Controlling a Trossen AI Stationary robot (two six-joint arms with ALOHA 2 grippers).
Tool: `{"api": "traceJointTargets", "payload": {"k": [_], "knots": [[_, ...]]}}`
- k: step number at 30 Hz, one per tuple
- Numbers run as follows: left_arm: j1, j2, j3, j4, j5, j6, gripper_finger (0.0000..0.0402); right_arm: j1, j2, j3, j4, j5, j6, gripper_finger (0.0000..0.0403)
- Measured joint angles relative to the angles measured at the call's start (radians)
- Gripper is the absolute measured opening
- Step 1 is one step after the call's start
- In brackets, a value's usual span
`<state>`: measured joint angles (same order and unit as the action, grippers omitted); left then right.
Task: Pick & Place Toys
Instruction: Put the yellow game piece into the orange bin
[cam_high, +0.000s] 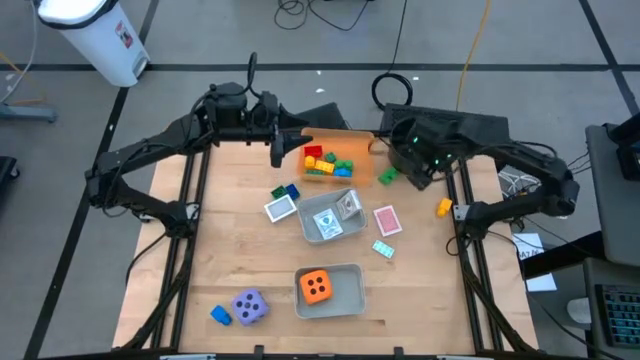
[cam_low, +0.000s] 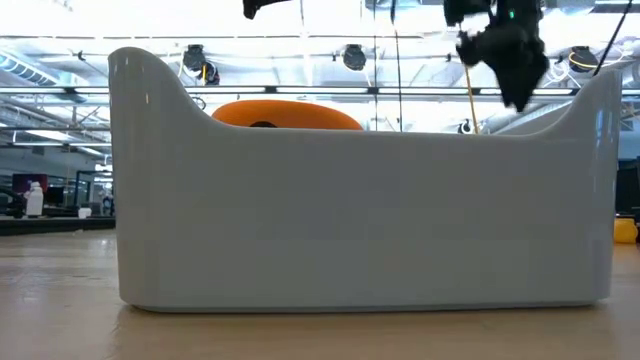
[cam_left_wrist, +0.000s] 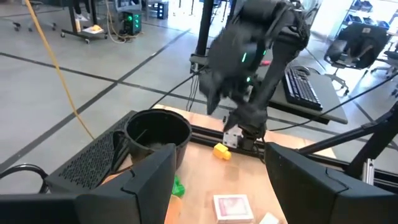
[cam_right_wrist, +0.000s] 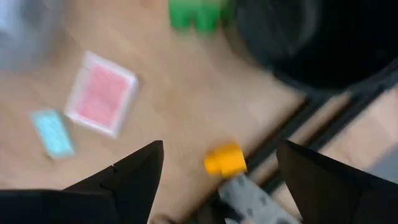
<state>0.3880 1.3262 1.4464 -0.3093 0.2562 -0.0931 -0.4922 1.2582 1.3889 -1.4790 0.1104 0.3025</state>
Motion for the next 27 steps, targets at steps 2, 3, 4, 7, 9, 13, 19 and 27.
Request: {"api": "traceJointTargets", "payload": {"k": [2, 3, 4, 7, 9, 13, 19, 27], "knots": [[0.000, 0.000, 0.000, 0.000, 0.000, 0.003, 0.0253, 0.008, 0.034, -0.041, -0.044, 0.014, -0.004, 0.0304], [0.000, 0.000, 0.000, 0.000, 0.000, 0.003, 0.0253, 0.010, 0.048, -0.065, -0.053, 0.020, -0.011, 0.0304], [0.000, 0.000, 0.000, 0.000, 0.000, 0.006, 0.0253, 0.011, 0.065, -0.093, -0.064, 0.019, -0.036, 0.0304], [0.000, 0.000, 0.000, 0.000, 0.000, 0.014, 0.0253, 0.010, 0.109, -0.178, -0.076, 0.019, -0.124, 0.0304], [0.000, 0.000, 0.000, -0.001, 0.000, 0.014, 0.0253, 0.010, 0.135, -0.232, -0.088, 0.020, -0.163, 0.0304], [0.000, 0.000, 0.000, -0.007, 0.000, 0.015, 0.0253, 0.010, 0.173, -0.335, -0.092, 0.019, -0.208, 0.0304], [0.005, 0.001, 0.000, -0.015, 0.001, 0.021, 0.0253, 0.010, 0.211, -0.445, -0.083, 0.020, -0.259, 0.0304], [0.013, 0.015, 0.000, -0.011, 0.005, 0.032, 0.0253, 0.009, 0.215, -0.527, 0.036, 0.020, -0.271, 0.0304]]}}
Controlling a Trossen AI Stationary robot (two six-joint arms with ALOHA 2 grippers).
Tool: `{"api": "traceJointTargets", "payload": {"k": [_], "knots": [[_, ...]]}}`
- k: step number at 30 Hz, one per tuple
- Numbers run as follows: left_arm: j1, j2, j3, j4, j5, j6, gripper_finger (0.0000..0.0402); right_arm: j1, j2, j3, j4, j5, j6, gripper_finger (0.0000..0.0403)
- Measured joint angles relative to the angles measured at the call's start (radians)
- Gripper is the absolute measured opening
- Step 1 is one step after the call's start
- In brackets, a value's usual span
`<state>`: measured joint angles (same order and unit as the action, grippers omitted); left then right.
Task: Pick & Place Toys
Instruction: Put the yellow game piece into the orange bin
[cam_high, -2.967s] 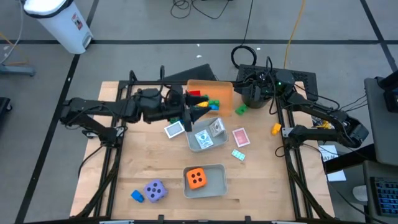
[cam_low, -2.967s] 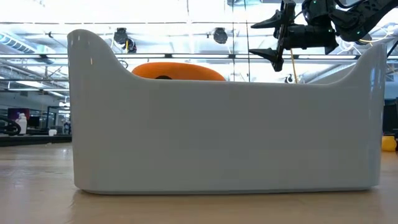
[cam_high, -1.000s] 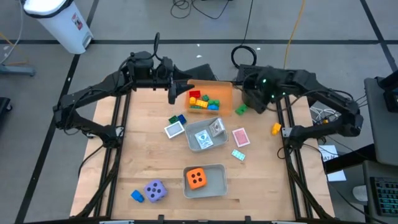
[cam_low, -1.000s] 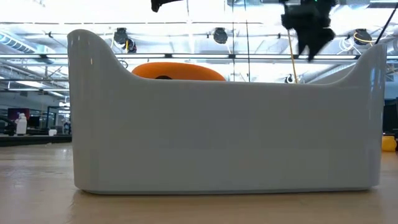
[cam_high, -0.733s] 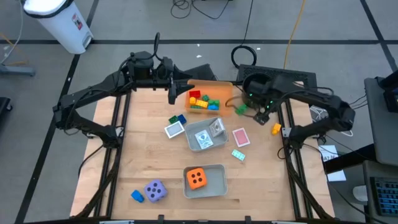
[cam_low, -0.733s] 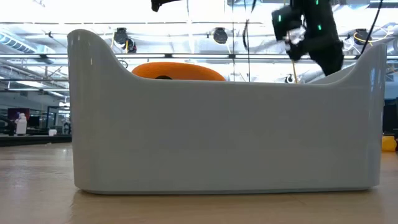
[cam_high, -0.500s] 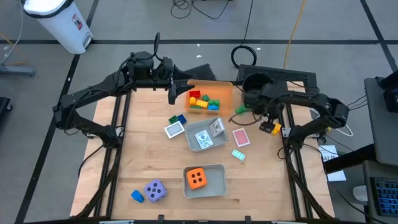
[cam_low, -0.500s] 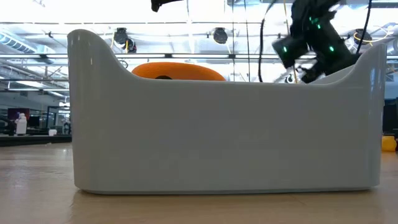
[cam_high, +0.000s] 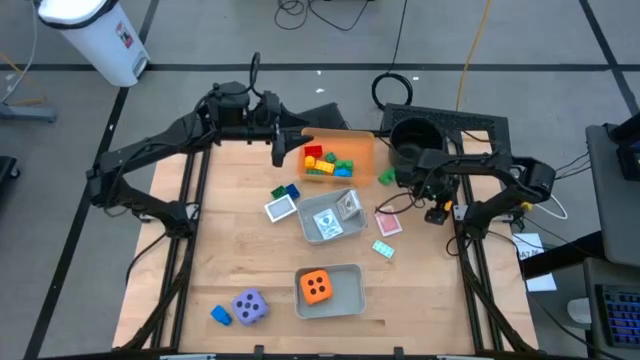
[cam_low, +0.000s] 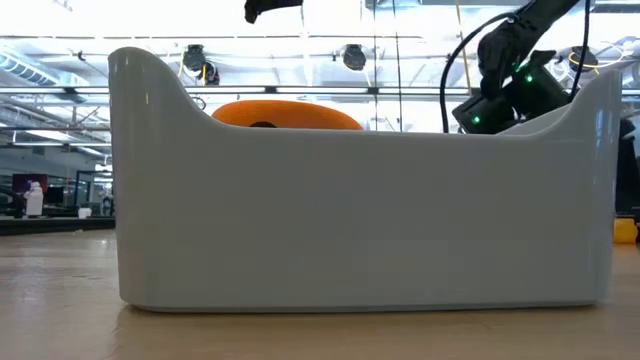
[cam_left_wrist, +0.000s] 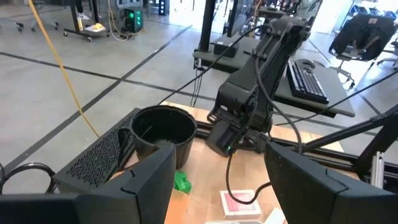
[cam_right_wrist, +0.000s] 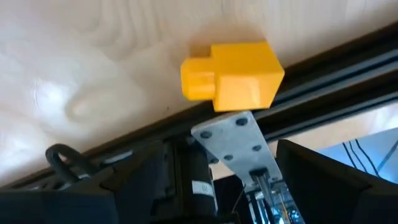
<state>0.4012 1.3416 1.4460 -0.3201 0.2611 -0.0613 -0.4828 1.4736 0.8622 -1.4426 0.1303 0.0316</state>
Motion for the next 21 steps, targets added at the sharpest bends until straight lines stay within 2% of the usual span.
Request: {"api": "traceJointTargets", "payload": {"k": [8, 21], "knots": [[0.006, 0.013, 0.000, 0.000, 0.003, -0.012, 0.0253, -0.010, 0.000, -0.003, 0.126, 0.004, -0.044, 0.0304], [0.006, 0.018, 0.000, 0.002, 0.003, -0.026, 0.0253, -0.152, 0.032, -0.003, 0.179, 0.009, -0.071, 0.0304]]}}
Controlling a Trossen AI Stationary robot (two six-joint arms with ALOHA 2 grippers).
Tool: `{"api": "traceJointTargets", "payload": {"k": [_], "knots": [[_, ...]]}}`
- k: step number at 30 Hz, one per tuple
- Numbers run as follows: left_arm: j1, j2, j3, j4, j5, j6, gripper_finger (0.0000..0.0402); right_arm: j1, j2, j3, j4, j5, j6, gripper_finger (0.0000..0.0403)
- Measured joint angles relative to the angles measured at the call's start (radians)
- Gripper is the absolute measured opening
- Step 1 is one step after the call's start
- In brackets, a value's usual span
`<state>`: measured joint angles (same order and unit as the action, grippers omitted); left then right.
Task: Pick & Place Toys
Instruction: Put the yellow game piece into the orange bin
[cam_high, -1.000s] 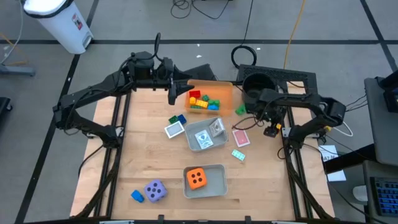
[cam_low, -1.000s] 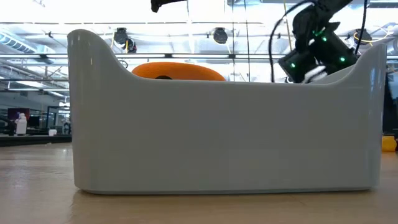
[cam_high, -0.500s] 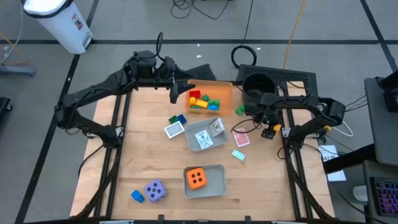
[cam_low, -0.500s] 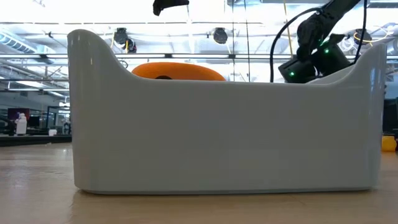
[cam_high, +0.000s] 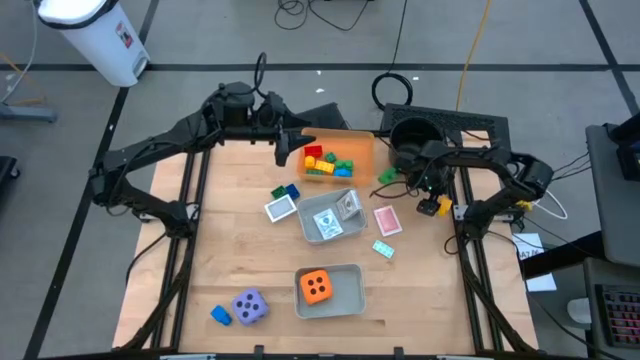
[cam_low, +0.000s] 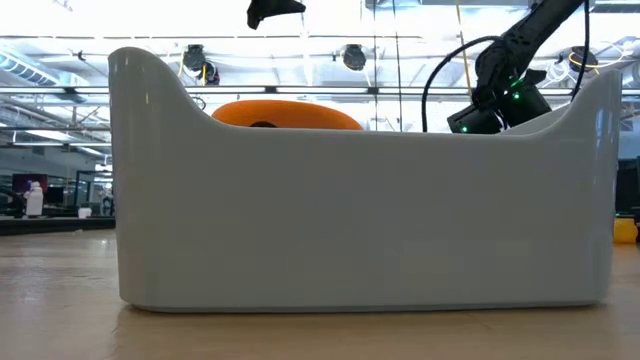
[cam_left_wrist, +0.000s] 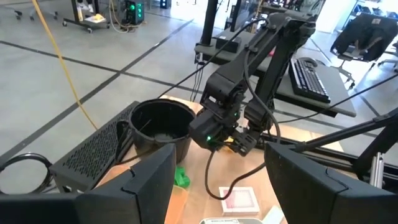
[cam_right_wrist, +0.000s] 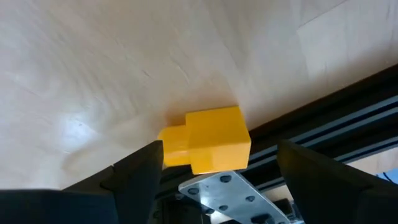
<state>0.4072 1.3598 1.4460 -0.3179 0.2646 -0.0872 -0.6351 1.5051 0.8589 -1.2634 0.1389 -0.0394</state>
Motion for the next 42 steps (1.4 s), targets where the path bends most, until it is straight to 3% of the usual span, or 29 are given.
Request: {"api": "traceJointTargets", "payload": {"k": [14, 23, 42], "knots": [[0.000, 0.000, 0.000, 0.001, 0.000, 0.002, 0.0253, -0.014, 0.000, -0.060, 0.019, 0.043, -0.026, 0.0304], [0.000, 0.000, 0.000, 0.001, 0.000, 0.004, 0.0253, -0.014, 0.000, -0.060, 0.074, 0.006, -0.032, 0.0301], [0.000, 0.000, 0.000, 0.001, -0.001, 0.000, 0.0253, -0.014, -0.001, -0.059, 0.075, -0.010, -0.033, 0.0176]]}}
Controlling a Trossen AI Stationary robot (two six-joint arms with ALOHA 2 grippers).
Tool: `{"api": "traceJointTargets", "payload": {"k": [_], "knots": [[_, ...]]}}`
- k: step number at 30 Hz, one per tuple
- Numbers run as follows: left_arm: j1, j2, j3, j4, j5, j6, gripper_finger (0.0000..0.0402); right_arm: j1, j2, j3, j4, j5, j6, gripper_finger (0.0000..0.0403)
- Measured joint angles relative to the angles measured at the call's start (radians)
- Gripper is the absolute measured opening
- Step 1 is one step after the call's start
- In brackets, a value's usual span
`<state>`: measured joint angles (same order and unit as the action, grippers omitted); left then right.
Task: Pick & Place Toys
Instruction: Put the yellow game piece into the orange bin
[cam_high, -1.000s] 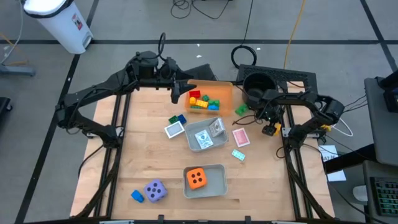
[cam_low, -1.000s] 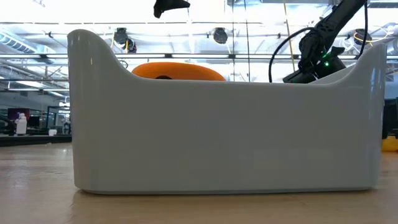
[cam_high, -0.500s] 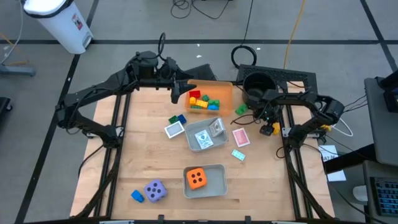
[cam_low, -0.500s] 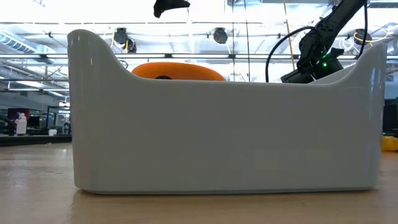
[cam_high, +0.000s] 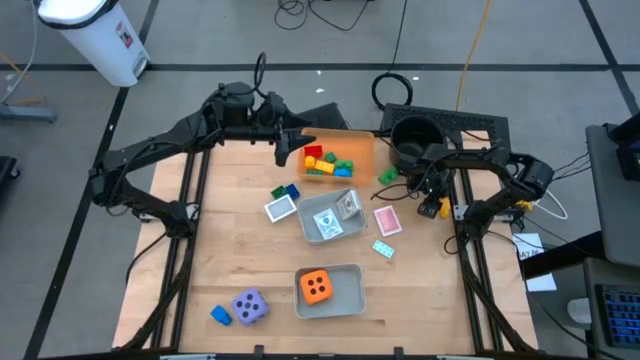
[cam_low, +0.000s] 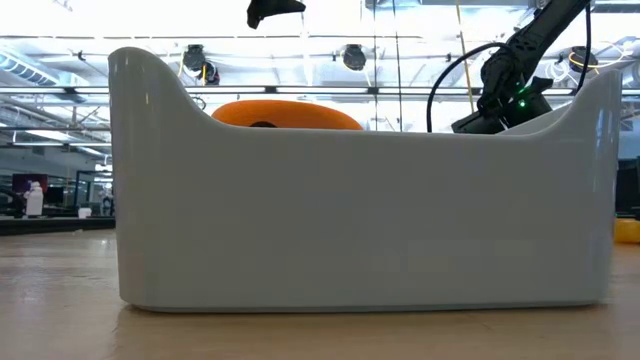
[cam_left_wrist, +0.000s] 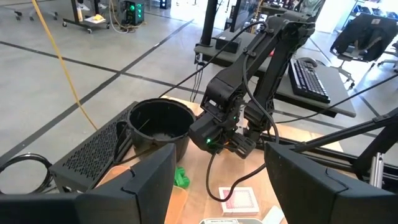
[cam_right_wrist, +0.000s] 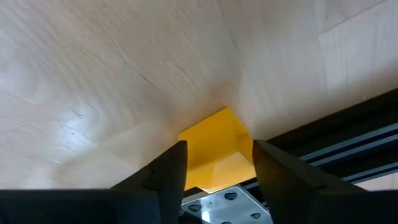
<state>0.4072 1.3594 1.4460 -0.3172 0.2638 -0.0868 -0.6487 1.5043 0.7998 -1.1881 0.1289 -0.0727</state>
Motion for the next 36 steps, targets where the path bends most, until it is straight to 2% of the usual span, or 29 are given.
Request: {"api": "traceJointTargets", "payload": {"k": [9, 19, 28, 32, 36], "knots": [[0.000, 0.000, 0.000, 0.000, 0.000, 0.000, 0.0253, 0.000, 0.000, 0.000, -0.001, -0.003, 0.000, 0.0105], [0.000, 0.000, 0.000, 0.000, 0.000, 0.000, 0.0253, 0.000, 0.000, 0.000, -0.001, -0.003, 0.000, 0.0006], [0.000, 0.000, 0.000, 0.000, 0.000, 0.000, 0.0253, 0.000, -0.005, 0.001, -0.017, 0.001, 0.008, 0.0004], [-0.001, 0.000, 0.000, 0.000, 0.000, -0.002, 0.0253, 0.000, -0.015, 0.008, -0.057, 0.003, 0.015, 0.0023], [-0.001, 0.000, 0.000, 0.000, 0.000, -0.005, 0.0253, 0.000, -0.038, 0.035, -0.088, 0.026, 0.032, 0.0060]]}}
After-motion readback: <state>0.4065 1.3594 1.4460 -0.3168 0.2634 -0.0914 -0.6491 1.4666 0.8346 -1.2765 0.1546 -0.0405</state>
